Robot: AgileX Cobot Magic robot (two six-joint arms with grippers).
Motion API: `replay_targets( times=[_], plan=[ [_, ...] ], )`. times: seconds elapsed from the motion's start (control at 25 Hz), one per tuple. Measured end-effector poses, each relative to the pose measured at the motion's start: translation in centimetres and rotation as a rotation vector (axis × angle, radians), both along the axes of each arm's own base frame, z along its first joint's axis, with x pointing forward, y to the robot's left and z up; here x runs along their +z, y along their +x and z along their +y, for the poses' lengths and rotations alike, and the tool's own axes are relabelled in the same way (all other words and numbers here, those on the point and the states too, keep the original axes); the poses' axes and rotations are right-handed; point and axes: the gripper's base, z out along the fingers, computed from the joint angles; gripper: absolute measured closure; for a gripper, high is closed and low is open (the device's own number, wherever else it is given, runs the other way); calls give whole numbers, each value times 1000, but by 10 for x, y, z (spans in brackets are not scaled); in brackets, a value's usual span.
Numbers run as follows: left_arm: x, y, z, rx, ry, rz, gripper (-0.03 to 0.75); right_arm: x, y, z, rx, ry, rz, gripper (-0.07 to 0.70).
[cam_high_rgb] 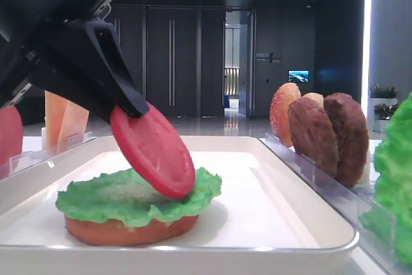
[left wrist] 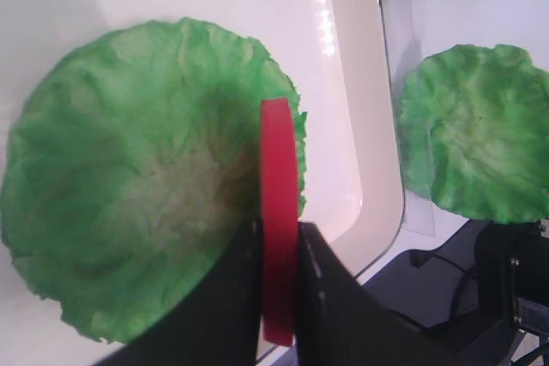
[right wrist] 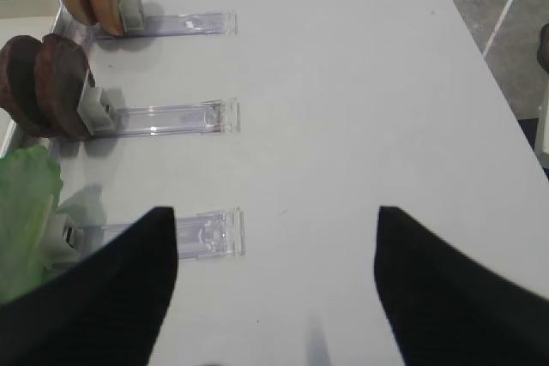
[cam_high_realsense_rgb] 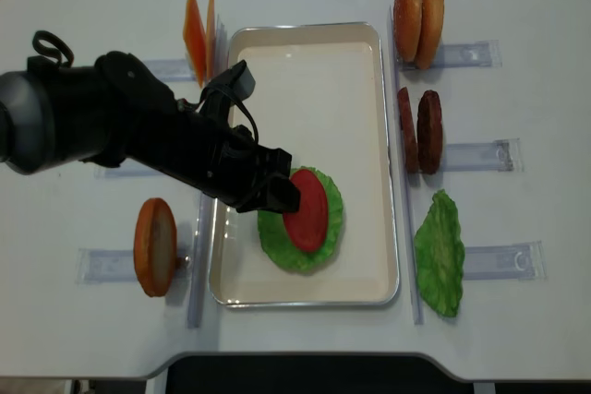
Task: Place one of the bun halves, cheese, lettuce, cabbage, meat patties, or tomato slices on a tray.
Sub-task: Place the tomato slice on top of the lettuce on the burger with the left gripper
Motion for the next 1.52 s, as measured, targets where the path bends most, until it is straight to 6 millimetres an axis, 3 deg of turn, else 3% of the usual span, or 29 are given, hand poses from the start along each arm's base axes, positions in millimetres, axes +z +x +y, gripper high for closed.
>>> replay_targets(
  times=[1.08, 1.16, 1.36, 1.52],
  plan=[
    [-5, 0, 1, 37, 23, 44, 645, 0, 0, 0, 0, 0, 0, 165],
    [-5, 0, 1, 34, 26, 43, 603, 0, 0, 0, 0, 0, 0, 165],
    [-5, 0, 2, 28, 28, 46, 283, 0, 0, 0, 0, 0, 0, 165],
    [-5, -1, 3, 46, 46, 70, 142, 0, 0, 0, 0, 0, 0, 165]
  ],
)
